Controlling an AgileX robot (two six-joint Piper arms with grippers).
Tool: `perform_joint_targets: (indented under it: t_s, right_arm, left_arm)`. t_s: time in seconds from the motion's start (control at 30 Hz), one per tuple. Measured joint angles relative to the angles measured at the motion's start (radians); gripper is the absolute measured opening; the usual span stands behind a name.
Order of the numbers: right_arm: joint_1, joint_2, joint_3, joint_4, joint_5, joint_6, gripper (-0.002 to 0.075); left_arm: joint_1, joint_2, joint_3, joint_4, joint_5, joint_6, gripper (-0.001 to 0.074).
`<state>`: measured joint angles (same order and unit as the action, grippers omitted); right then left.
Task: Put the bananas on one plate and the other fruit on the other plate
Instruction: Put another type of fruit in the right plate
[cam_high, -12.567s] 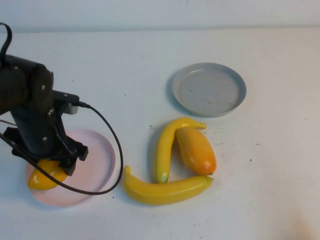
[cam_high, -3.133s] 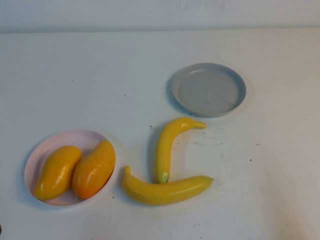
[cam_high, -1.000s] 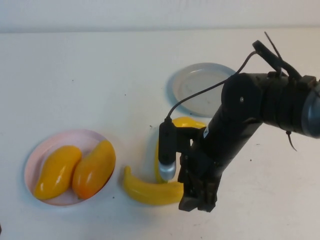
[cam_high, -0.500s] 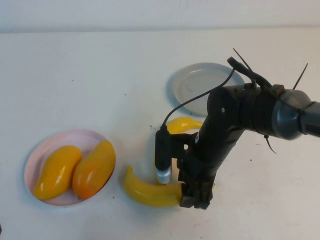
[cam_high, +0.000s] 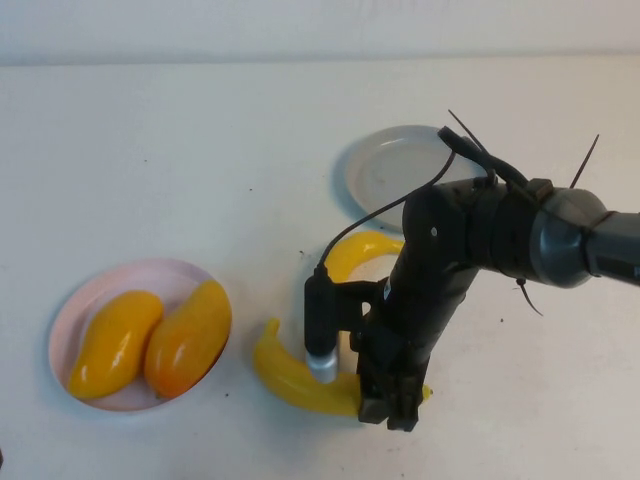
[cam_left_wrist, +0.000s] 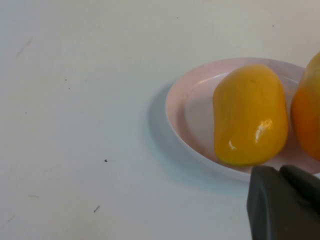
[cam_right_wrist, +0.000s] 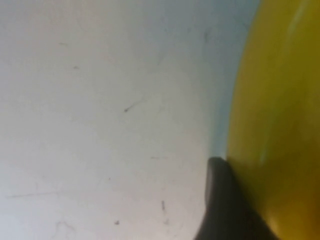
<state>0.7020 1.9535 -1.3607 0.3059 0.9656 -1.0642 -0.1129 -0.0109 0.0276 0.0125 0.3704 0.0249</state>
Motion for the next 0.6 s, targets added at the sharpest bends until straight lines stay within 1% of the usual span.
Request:
perform_joint_targets:
  t_s: [0.23,0.3,0.43,0.6]
  right_arm:
    - [0.026,-0.129,0.0,-0.023,0.004,0.153,0.0309]
    - [0.026,-0.175,0.0,-0.035,-0.015,0.22,0.0309]
    - [0.011,-0.218,0.0,-0.085,-0.117,0.406,0.0309]
    - [-0.054,-0.219,0.0,-0.122,-0.278,0.611,0.0309]
  left_arm:
    - [0.0,0.0,0.0,0.0,0.0,0.0,0.0]
    - [0.0,0.0,0.0,0.0,0.0,0.0,0.0]
    - [0.0,0.0,0.0,0.0,0.0,0.0,0.0]
    - [0.0,0.0,0.0,0.0,0.0,0.0,0.0]
